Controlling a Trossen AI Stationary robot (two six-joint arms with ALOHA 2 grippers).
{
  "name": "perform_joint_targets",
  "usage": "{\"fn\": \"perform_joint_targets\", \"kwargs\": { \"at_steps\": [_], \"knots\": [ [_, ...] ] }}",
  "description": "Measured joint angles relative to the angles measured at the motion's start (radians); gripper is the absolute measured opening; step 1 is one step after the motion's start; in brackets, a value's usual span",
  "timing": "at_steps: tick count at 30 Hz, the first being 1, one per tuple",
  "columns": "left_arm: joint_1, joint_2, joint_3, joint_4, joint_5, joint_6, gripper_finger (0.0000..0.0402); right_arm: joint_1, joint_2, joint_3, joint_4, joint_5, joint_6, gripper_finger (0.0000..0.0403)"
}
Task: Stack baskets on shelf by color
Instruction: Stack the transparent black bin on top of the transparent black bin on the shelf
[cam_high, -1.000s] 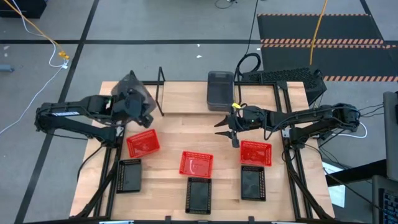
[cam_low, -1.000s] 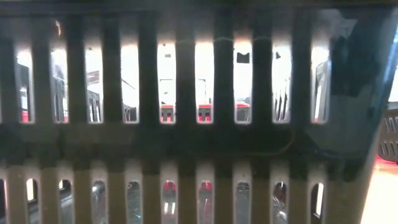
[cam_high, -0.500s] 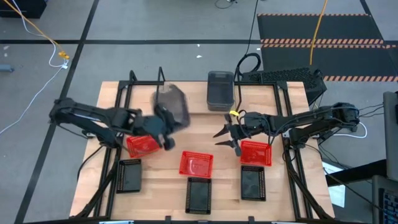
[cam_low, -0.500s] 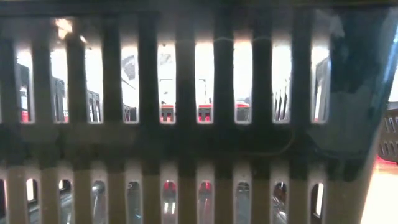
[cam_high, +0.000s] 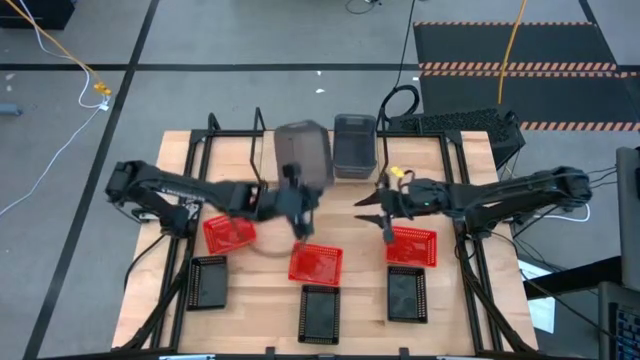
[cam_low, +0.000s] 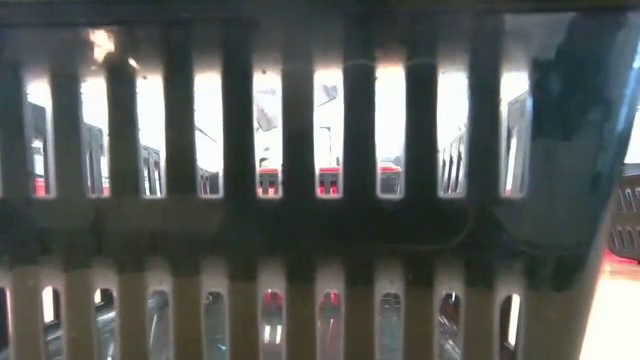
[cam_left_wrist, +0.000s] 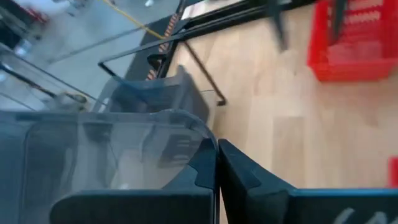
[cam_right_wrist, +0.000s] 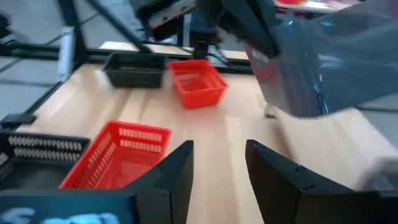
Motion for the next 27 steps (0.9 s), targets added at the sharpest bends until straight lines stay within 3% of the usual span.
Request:
{"fn": "perform_joint_targets", "kwargs": {
  "at_steps": [5, 12, 18, 27],
  "knots": [
    [0.181, 0.016, 0.134, 0.002, 0.257, -0.023, 0.0004, 0.042, -0.131, 0.0, -0.16, 0.125, 0.112, 0.0139],
    [0.325, 0.183, 0.372, -0.003, 0.438, 0.005, 0.0004, 0.087, -0.165, -0.02, -0.286, 0.304, 0.206, 0.0139],
    [0.345, 0.381, 0.556, -0.041, 0.482, 0.043, 0.0005, 0.098, -0.192, -0.088, -0.295, 0.435, 0.244, 0.0139],
    [0.366, 0.541, 0.747, -0.215, 0.485, 0.062, 0.001, 0.115, -0.311, -0.133, -0.322, 0.442, 0.269, 0.0139]
  ]
}}
